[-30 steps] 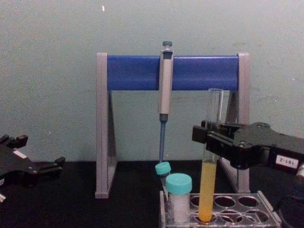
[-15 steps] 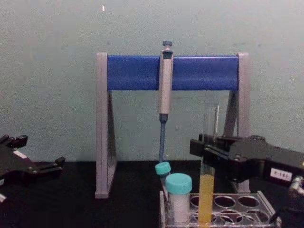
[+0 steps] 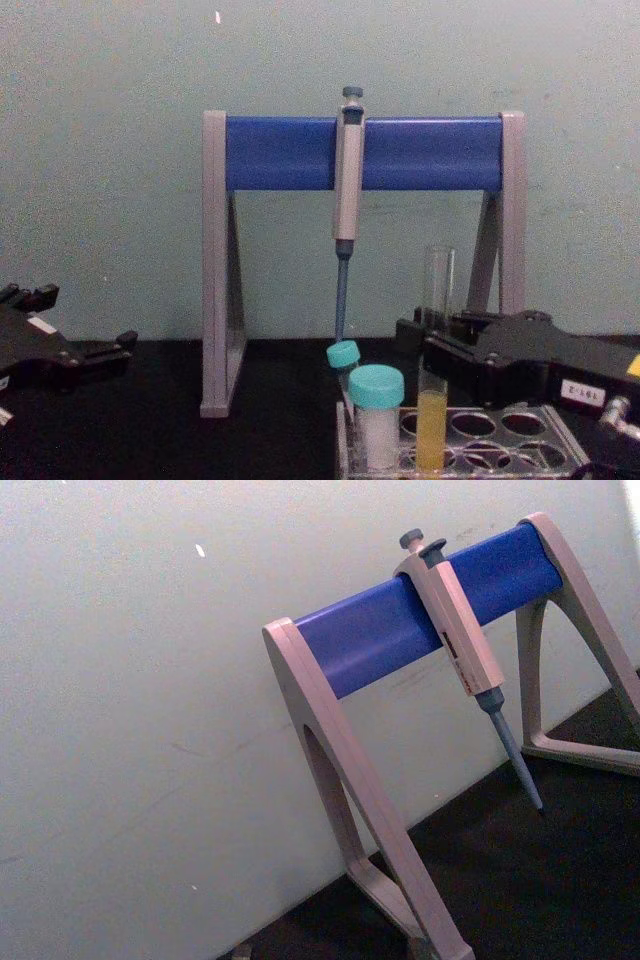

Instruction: Pick up the test tube from the test tube rack, shake it, then place it back into the test tube rack.

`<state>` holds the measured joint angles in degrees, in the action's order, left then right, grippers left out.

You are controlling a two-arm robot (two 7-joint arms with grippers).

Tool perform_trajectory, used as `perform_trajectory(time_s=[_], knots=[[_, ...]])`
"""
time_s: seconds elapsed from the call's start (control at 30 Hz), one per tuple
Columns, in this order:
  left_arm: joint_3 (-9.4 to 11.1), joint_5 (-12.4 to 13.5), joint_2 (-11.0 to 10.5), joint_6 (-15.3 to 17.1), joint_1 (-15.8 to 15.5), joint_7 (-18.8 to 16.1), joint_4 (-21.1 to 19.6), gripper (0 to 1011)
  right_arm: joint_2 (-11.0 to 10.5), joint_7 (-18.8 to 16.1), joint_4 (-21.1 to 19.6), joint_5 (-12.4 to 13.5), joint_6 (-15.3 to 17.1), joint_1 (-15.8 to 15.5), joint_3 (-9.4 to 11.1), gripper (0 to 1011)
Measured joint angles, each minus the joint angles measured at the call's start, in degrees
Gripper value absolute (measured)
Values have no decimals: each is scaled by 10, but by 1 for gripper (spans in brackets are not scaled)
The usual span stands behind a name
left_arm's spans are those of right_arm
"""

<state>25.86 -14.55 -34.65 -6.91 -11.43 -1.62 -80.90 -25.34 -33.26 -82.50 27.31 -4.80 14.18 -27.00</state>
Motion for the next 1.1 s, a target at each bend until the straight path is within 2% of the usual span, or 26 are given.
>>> perform_trajectory(time_s=[1.1], knots=[[0,0,0,0,0,0,0,1001,6,7,12,-9,9,0,-1,235]])
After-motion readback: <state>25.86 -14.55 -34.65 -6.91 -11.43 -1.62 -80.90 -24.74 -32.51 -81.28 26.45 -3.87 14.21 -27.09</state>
